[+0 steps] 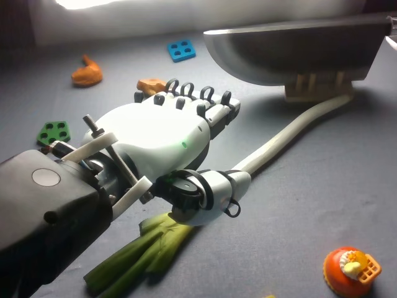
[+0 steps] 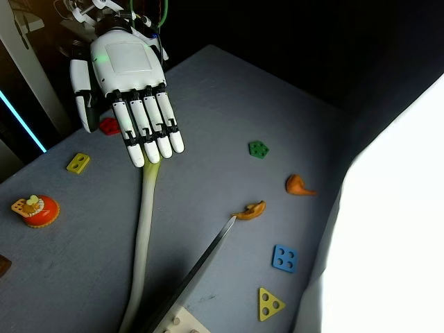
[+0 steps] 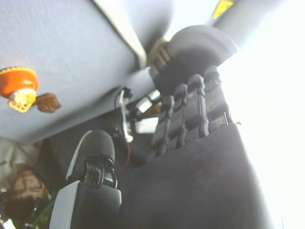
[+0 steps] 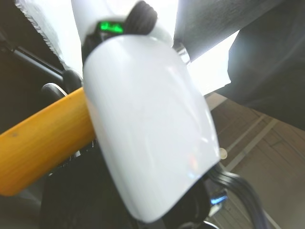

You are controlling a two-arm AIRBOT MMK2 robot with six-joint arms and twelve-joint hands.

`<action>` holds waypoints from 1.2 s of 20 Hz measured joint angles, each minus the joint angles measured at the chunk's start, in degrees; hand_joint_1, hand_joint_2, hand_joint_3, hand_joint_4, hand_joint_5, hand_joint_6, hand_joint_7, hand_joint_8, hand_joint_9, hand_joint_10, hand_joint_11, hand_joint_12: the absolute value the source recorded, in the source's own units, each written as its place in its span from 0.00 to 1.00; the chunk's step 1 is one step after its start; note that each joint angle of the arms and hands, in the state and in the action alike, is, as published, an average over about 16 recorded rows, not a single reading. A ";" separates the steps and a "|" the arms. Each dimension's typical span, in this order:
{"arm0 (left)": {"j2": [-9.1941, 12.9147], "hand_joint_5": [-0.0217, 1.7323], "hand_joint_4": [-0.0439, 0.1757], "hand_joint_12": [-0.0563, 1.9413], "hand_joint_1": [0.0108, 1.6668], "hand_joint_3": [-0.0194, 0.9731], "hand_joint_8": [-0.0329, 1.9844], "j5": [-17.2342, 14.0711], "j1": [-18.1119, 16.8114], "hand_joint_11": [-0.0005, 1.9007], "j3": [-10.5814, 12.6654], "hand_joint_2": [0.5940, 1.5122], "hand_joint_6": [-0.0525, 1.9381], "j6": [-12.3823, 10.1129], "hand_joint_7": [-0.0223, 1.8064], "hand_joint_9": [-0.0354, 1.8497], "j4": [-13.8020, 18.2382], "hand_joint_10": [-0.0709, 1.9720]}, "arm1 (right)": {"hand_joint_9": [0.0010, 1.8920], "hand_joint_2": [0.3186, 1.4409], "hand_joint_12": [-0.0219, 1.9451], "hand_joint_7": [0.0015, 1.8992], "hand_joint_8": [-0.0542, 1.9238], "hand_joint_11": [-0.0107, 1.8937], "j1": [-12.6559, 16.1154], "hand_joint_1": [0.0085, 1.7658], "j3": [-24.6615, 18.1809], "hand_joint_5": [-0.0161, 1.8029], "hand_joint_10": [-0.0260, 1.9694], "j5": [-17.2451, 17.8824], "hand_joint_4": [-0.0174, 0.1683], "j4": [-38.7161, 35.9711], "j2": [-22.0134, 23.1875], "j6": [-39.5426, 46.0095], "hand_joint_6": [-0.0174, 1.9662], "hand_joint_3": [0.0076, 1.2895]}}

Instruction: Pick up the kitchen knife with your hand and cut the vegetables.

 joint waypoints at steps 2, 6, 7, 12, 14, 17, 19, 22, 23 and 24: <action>0.08 0.02 0.21 0.03 0.07 0.04 0.02 -0.02 -0.01 0.01 -0.04 0.89 0.04 0.04 0.04 0.03 0.04 0.04 | 0.06 0.58 0.64 0.13 0.11 0.03 -0.12 0.54 -0.32 0.10 0.32 0.05 0.17 -0.80 0.43 -0.30 0.09 0.06; 0.26 0.02 0.21 0.03 0.07 0.04 0.02 -0.04 -0.04 0.01 -0.18 0.89 0.04 0.19 0.03 0.03 0.08 0.04 | 0.04 0.55 0.45 0.09 0.04 0.01 -0.41 0.52 -3.33 0.07 0.21 -0.02 0.25 -2.24 2.80 -1.35 0.04 0.02; 0.31 0.02 0.21 0.03 0.07 0.04 0.02 -0.03 -0.05 0.01 -0.22 0.89 0.04 0.25 0.03 0.03 0.09 0.04 | 0.04 0.55 0.40 0.08 0.04 0.01 -0.48 0.52 -4.58 0.06 0.19 -0.06 0.27 -2.55 3.71 -1.76 0.04 0.02; 0.58 0.02 0.21 0.03 0.07 0.04 0.02 -0.01 -0.08 0.01 -0.43 0.89 0.04 0.61 0.03 0.03 0.09 0.04 | 0.02 0.50 0.16 0.03 0.04 0.01 -1.04 0.51 -14.18 0.03 0.07 -0.10 0.36 -3.69 10.40 -4.22 0.02 0.01; 0.70 0.02 0.21 0.03 0.07 0.04 0.02 -0.04 -0.10 0.01 -0.51 0.89 0.04 0.72 0.03 0.03 0.08 0.04 | 0.01 0.49 0.07 0.01 0.04 0.01 -1.50 0.51 -19.47 0.02 0.03 0.00 0.39 -3.77 13.96 -5.23 0.02 0.01; 0.80 0.02 0.21 0.03 0.07 0.04 0.02 -0.18 -0.14 0.01 -0.61 0.89 0.04 0.71 0.03 0.03 0.03 0.04 | 0.01 0.48 0.01 0.00 0.04 0.01 -2.23 0.51 -28.40 0.02 0.02 0.40 0.41 -3.56 19.84 -6.82 0.02 0.01; 0.84 0.02 0.21 0.03 0.07 0.04 0.02 -0.37 -0.17 0.01 -0.64 0.89 0.04 0.62 0.03 0.03 -0.11 0.04 | 0.01 0.48 0.01 0.00 0.04 0.01 -2.66 0.50 -34.37 0.02 0.02 0.90 0.41 -3.30 23.70 -7.84 0.02 0.01; 0.91 0.02 0.21 0.03 0.07 0.04 0.02 -0.73 -0.20 0.01 -0.61 0.89 0.04 0.44 0.03 0.03 -0.40 0.04 | 0.01 0.48 0.01 0.00 0.04 0.01 -3.35 0.50 -43.00 0.02 0.02 1.84 0.41 -2.97 29.18 -9.09 0.02 0.01; 0.93 0.02 0.21 0.03 0.07 0.04 0.02 -0.87 -0.22 0.01 -0.59 0.89 0.04 0.35 0.03 0.03 -0.49 0.04 | 0.01 0.48 0.01 0.00 0.04 0.01 -3.64 0.50 -45.82 0.02 0.02 2.17 0.42 -2.86 30.94 -9.39 0.02 0.01; 0.95 0.02 0.21 0.03 0.07 0.04 0.02 -1.01 -0.23 0.01 -0.58 0.89 0.04 0.25 0.03 0.03 -0.59 0.04 | 0.01 0.48 0.01 0.00 0.04 0.01 -3.95 0.50 -48.52 0.02 0.02 2.49 0.42 -2.75 32.60 -9.64 0.02 0.01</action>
